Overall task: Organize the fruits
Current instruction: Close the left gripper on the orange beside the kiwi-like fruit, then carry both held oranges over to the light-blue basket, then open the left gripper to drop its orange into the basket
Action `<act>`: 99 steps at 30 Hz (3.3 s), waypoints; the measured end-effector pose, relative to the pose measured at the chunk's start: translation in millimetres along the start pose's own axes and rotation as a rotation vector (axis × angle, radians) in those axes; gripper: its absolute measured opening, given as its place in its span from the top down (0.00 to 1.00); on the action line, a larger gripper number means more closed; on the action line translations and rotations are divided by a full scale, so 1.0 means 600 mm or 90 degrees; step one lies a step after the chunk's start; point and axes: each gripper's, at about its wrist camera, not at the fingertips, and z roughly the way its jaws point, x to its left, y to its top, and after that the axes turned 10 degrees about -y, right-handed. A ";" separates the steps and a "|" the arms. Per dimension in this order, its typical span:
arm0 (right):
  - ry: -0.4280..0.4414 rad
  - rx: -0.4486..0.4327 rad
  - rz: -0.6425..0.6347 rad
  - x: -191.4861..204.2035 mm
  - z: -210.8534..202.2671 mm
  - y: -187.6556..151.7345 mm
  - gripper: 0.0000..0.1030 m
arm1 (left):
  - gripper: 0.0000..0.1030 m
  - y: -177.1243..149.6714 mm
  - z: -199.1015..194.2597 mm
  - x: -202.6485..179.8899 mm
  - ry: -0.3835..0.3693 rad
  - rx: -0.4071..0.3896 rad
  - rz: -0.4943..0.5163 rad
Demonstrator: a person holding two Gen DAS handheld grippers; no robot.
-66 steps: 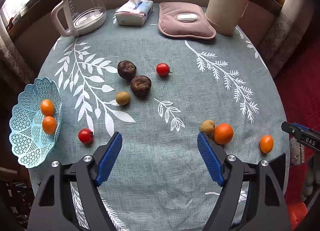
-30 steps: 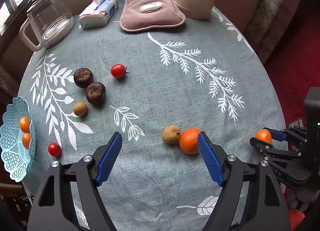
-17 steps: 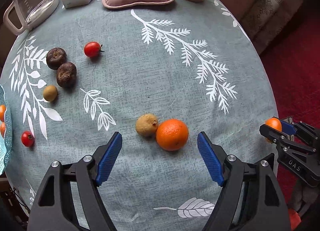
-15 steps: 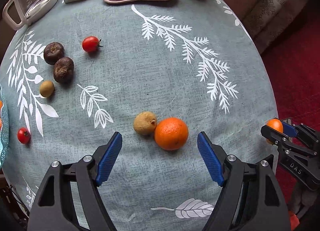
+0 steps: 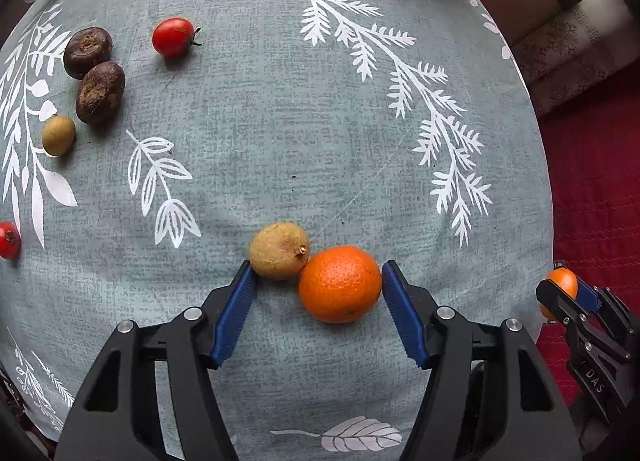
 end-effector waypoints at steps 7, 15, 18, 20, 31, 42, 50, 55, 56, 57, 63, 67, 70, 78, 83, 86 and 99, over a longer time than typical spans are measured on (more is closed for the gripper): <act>0.007 -0.005 -0.003 0.007 -0.004 0.008 0.63 | 0.62 -0.001 -0.002 -0.008 -0.018 0.012 0.017; 0.019 -0.014 -0.016 0.032 -0.010 0.017 0.63 | 0.62 -0.008 -0.032 0.010 0.001 -0.006 0.023; 0.022 -0.018 -0.019 0.041 -0.014 0.021 0.63 | 0.62 -0.012 -0.047 0.012 0.009 -0.017 0.039; 0.024 -0.022 -0.023 0.049 -0.018 0.023 0.63 | 0.62 -0.016 -0.060 0.013 0.014 -0.025 0.050; 0.034 -0.040 -0.044 0.102 -0.039 0.029 0.63 | 0.62 -0.035 -0.128 0.029 0.045 -0.077 0.093; 0.044 -0.053 -0.065 0.170 -0.060 0.034 0.63 | 0.62 -0.049 -0.185 0.096 0.063 -0.114 0.062; 0.055 -0.058 -0.084 0.226 -0.071 0.042 0.63 | 0.62 -0.057 -0.232 0.165 0.082 -0.146 0.019; 0.059 -0.061 -0.093 0.260 -0.076 0.048 0.63 | 0.62 -0.061 -0.257 0.204 0.094 -0.163 -0.006; 0.060 -0.061 -0.094 0.266 -0.077 0.049 0.63 | 0.62 -0.062 -0.262 0.211 0.097 -0.166 -0.010; 0.061 -0.061 -0.096 0.272 -0.078 0.049 0.63 | 0.62 -0.063 -0.266 0.218 0.099 -0.169 -0.013; 0.065 -0.061 -0.097 0.301 -0.082 0.053 0.63 | 0.62 -0.066 -0.290 0.252 0.112 -0.183 -0.025; 0.066 -0.062 -0.097 0.320 -0.086 0.054 0.63 | 0.62 -0.067 -0.304 0.274 0.118 -0.190 -0.030; 0.066 -0.062 -0.096 0.330 -0.087 0.055 0.63 | 0.62 -0.068 -0.312 0.290 0.120 -0.194 -0.036; 0.069 -0.060 -0.102 0.371 -0.089 0.062 0.63 | 0.62 -0.073 -0.337 0.346 0.127 -0.208 -0.066; 0.071 -0.060 -0.112 0.396 -0.090 0.066 0.63 | 0.62 -0.078 -0.354 0.395 0.140 -0.217 -0.098; 0.071 -0.060 -0.116 0.409 -0.091 0.067 0.63 | 0.62 -0.081 -0.361 0.420 0.147 -0.220 -0.114; 0.069 -0.063 -0.128 0.456 -0.097 0.073 0.63 | 0.62 -0.083 -0.381 0.490 0.159 -0.227 -0.154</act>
